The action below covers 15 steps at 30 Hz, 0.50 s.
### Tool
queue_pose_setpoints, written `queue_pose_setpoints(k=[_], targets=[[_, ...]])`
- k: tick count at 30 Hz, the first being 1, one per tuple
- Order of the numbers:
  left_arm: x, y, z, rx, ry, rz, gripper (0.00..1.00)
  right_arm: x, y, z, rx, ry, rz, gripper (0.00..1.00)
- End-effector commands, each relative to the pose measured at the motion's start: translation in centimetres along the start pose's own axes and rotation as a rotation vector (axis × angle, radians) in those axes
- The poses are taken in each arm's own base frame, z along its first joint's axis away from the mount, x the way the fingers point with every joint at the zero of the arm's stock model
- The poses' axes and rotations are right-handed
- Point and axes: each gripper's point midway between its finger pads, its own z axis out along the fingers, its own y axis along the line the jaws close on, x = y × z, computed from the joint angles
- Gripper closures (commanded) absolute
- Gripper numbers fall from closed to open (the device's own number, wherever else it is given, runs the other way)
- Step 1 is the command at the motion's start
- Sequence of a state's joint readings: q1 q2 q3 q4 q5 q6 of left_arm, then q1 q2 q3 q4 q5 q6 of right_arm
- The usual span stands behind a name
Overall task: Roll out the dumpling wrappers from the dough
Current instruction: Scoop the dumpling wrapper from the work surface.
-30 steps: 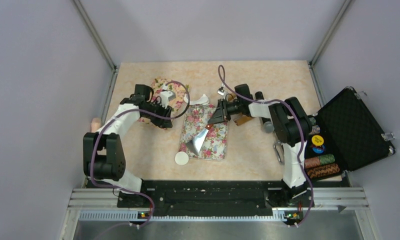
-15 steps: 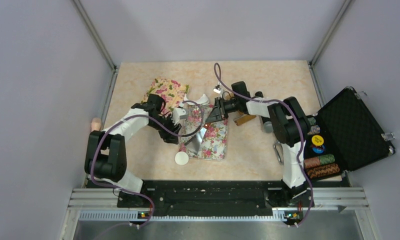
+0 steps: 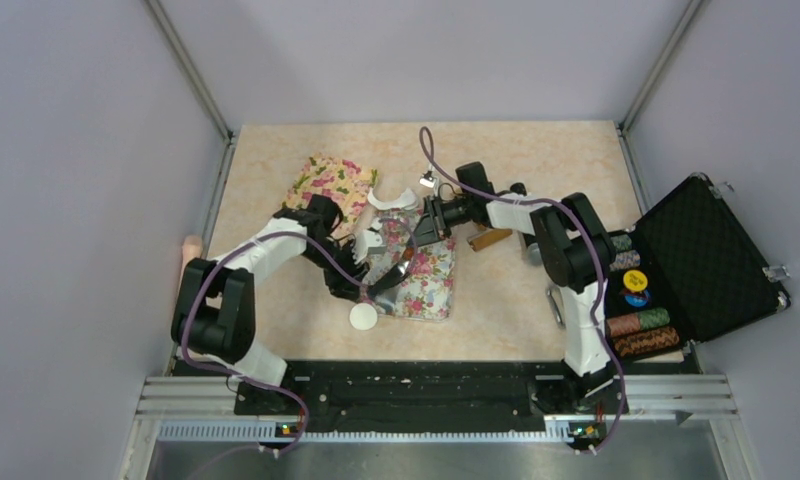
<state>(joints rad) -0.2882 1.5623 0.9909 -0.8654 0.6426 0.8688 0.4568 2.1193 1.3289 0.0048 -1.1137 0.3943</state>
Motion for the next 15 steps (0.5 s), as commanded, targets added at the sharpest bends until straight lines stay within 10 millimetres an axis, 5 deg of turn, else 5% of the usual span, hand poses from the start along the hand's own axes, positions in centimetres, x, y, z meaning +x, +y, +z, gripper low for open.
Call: queue_pose_setpoints(k=[1, 15], targets=[[-0.3, -1.8, 0.6, 0.07, 0.01, 0.048, 0.51, -0.9, 0.9, 1.3, -0.024, 0.009, -0.118, 1.0], [-0.7, -0.7, 2.5, -0.035, 0.076, 0.094, 0.5, -0.2, 1.7, 1.4, -0.072, 0.039, -0.109, 1.0]])
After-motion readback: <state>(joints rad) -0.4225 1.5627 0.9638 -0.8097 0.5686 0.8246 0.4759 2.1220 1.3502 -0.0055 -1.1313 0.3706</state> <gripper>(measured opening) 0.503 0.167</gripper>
